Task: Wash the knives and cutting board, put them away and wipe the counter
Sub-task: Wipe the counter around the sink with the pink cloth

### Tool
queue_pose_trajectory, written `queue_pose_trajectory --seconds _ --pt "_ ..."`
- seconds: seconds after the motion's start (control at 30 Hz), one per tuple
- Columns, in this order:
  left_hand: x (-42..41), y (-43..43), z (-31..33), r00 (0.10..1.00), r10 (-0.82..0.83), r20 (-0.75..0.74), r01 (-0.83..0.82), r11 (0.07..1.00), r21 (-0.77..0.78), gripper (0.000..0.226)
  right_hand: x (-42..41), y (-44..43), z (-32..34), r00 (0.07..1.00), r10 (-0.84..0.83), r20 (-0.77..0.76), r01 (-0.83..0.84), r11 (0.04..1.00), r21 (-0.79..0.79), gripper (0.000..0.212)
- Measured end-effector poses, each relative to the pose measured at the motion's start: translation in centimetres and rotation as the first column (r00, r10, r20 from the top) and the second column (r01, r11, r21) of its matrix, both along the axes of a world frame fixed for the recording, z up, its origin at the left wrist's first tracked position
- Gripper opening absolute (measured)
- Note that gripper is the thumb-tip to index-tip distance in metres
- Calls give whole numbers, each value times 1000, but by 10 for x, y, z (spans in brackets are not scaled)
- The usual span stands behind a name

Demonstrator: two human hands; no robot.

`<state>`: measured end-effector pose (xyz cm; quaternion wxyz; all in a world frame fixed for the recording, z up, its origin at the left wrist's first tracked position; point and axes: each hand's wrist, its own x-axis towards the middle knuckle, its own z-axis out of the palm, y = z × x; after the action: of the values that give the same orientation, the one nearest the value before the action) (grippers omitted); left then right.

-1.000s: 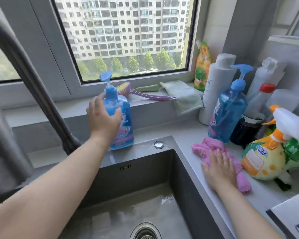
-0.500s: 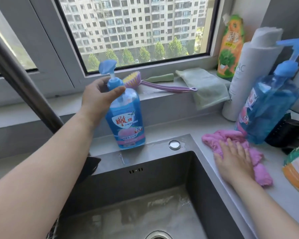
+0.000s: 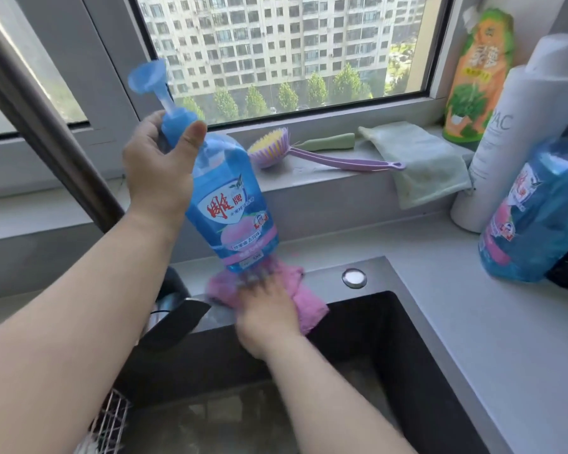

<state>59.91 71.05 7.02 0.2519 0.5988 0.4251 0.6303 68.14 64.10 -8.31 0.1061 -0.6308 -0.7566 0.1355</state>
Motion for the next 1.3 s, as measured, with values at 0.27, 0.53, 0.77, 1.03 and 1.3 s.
queue_pose_trajectory --seconds 0.27,0.53,0.77,1.03,1.3 --pt "-15 1 -7 999 38 -38 -37 999 5 19 23 11 1 983 167 80 -162 984 -70 50" --pt "-19 -2 -15 996 86 -29 -84 995 45 43 71 18 -1 929 -339 148 353 932 -82 56" --pt "-12 -4 -13 988 123 -96 -118 992 53 44 4 -13 -7 994 108 11 -108 992 60 65" --pt "3 -1 -16 974 114 -193 -110 993 34 45 84 4 2 992 22 127 -4 991 -135 53" --pt "19 5 -30 975 -25 -221 12 998 -59 42 223 -40 17 832 -500 240 548 810 -209 56"
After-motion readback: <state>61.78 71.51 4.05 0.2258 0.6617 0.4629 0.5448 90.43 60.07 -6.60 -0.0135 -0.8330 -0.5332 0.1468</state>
